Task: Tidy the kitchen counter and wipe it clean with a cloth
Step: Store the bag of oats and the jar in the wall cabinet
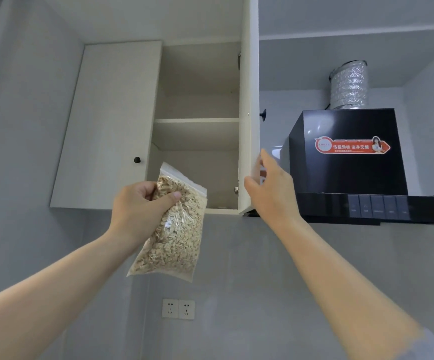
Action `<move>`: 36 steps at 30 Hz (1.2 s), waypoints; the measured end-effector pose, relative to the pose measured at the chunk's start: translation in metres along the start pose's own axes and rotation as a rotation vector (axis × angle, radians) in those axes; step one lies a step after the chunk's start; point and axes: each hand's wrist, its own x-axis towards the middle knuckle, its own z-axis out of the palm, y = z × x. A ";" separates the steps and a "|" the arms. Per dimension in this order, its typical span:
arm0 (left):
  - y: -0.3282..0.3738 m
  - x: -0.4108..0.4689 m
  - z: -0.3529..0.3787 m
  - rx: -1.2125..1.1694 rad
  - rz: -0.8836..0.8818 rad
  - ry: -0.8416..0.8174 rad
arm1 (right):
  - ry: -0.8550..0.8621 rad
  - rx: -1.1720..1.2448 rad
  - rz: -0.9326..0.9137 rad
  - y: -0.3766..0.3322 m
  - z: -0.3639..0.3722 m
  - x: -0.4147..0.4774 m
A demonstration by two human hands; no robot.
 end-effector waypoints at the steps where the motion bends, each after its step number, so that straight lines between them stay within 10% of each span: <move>1: -0.003 0.000 0.001 0.000 -0.008 0.004 | 0.044 -0.008 -0.084 0.001 0.000 -0.014; 5: -0.015 -0.004 0.006 -0.015 -0.044 0.013 | 0.139 0.120 -0.312 0.012 0.001 -0.065; 18: -0.101 0.027 0.025 -0.207 -0.093 -0.105 | -0.739 0.647 0.372 0.064 0.117 -0.065; 25: -0.167 0.098 0.026 -0.149 -0.056 -0.145 | -0.612 0.830 0.375 0.087 0.198 -0.033; 36: -0.263 0.198 0.072 -0.161 -0.090 -0.092 | -0.136 0.481 0.284 0.159 0.275 0.079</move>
